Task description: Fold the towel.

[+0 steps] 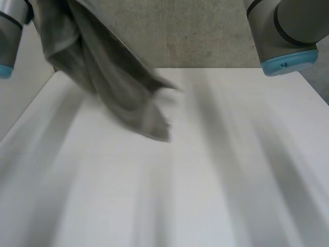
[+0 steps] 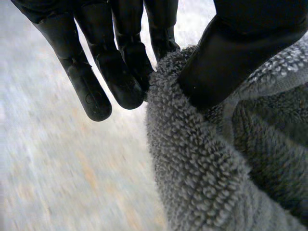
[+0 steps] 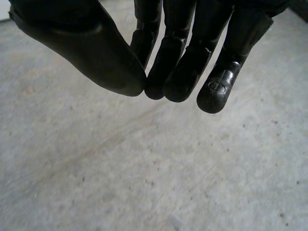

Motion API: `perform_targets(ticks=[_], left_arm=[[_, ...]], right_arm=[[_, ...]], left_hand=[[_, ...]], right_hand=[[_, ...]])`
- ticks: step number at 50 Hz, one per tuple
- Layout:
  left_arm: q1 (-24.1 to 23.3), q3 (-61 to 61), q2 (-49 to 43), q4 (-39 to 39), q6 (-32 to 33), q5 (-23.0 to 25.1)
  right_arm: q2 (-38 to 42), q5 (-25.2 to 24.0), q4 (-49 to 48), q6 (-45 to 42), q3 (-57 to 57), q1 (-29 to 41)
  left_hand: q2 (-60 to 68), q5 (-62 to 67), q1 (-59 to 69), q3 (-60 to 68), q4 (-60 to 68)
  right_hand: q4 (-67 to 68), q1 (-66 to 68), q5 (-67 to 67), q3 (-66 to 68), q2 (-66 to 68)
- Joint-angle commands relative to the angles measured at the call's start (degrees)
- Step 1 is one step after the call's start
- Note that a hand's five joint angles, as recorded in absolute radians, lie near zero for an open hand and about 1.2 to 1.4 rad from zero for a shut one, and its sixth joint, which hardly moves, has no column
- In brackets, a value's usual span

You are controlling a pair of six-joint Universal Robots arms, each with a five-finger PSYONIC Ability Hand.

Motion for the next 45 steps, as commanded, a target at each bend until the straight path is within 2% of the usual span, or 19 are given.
perform_targets(ticks=[1,7,8,9,10,11,12,13,15,20,25,29,34,36,37,39,42,44,45], left_arm=[[0.6,-8.2,2.7,3.9,0.0,0.5],[2.6,-23.4,4.4,3.6,0.6,4.9],[3.2,-27.8,5.0,3.9,0.6,6.7],[3.2,-27.9,5.0,3.9,0.6,6.7],[3.7,-32.1,5.5,4.1,0.7,8.3],[3.7,-35.6,5.6,4.2,0.9,9.8],[3.7,-35.7,5.6,4.2,0.9,9.8],[3.8,-38.9,5.7,4.2,1.4,10.8],[3.8,-41.6,5.9,4.2,2.4,11.1],[4.2,-48.9,6.9,3.4,9.0,11.0],[4.1,-51.8,8.3,1.6,12.6,10.9],[3.2,-51.5,8.4,-1.2,13.4,10.3],[1.5,-49.4,7.9,-4.4,13.5,7.9],[-2.3,-46.8,7.1,-5.9,13.4,5.3],[-2.3,-46.8,7.1,-5.9,13.4,5.3],[-7.1,-44.2,6.4,-7.6,12.9,2.7],[-10.1,-42.8,6.4,-8.8,12.8,1.7],[-16.8,-39.8,7.2,-11.9,11.8,0.2],[-16.8,-39.8,7.2,-11.9,11.8,0.2]], right_arm=[[-2.1,-1.4,5.4,-0.2,7.9,0.6],[-2.1,-1.4,12.1,-0.3,14.9,0.5],[-2.1,-1.3,13.7,-0.4,17.9,0.6],[-2.1,-1.2,15.0,-0.4,21.5,0.5],[-2.1,-1.2,15.1,-0.4,21.5,0.5],[-2.2,-1.0,15.9,-0.4,25.2,0.9],[-2.4,-0.8,16.3,-0.5,28.9,0.9],[-2.4,-0.7,16.3,-0.5,29.0,0.9],[-3.3,-0.8,16.0,-0.4,36.1,1.1],[-5.6,-1.3,14.6,-0.2,45.0,1.2],[-8.0,-1.4,10.9,0.3,52.8,1.1],[-9.8,-1.1,5.8,-0.1,56.7,1.0],[-10.3,-0.7,4.4,0.5,55.9,0.5],[-10.6,-0.2,4.4,0.7,55.4,0.5],[-11.1,0.2,4.4,1.1,55.2,0.5],[-11.5,0.8,4.4,2.0,55.0,0.4],[-11.9,2.6,4.4,4.5,54.9,0.3],[-12.2,3.4,4.4,5.8,54.6,0.4],[-12.6,3.9,4.6,7.1,54.5,0.3]], left_hand=[[3.0,5.8,7.4,3.2,2.1],[3.0,5.8,7.4,3.2,2.1],[3.0,5.8,7.4,3.2,2.1],[3.0,5.8,7.4,3.2,2.1],[3.0,5.8,7.4,3.2,2.1],[3.0,5.8,7.4,3.2,2.1],[3.0,5.8,7.4,3.2,2.1],[3.0,5.8,7.4,3.2,2.1],[3.0,5.8,7.4,3.2,2.1],[3.0,5.8,7.4,3.2,2.1],[3.0,5.8,7.4,3.2,2.1],[3.0,5.8,7.4,3.2,2.1],[3.0,5.8,7.4,3.2,2.1],[3.0,5.8,7.4,3.2,2.1],[3.0,5.8,7.4,3.2,2.1],[3.0,5.8,7.4,3.2,2.1],[3.0,5.8,7.4,3.2,2.1],[3.0,5.8,7.4,3.2,2.1],[3.0,5.8,7.4,3.2,2.1]], right_hand=[[3.0,3.2,2.2,3.9,3.5],[3.0,3.2,2.2,3.9,3.5],[-10.4,-10.3,-11.2,-9.5,-10.0],[-30.9,-30.7,-31.7,-30.0,-30.4],[-31.1,-30.9,-31.9,-30.2,-30.6],[-46.2,-46.1,-47.0,-45.3,-45.8],[-55.7,-55.6,-56.5,-54.8,-55.3],[-55.8,-55.7,-56.6,-54.9,-55.3],[-66.0,-65.9,-66.8,-65.1,-65.6],[-67.0,-66.8,-67.8,-66.1,-66.5],[-67.0,-66.8,-67.8,-66.1,-66.5],[-67.0,-66.8,-67.8,-66.1,-66.5],[-67.0,-66.8,-67.8,-66.1,-66.5],[-67.0,-66.8,-67.8,-66.1,-66.5],[-67.0,-66.8,-67.8,-66.1,-66.5],[-67.0,-66.8,-67.8,-66.1,-66.5],[-67.0,-66.8,-67.8,-66.1,-66.5],[-67.0,-66.8,-67.8,-66.1,-66.5],[-67.0,-66.8,-67.8,-66.1,-66.5]])
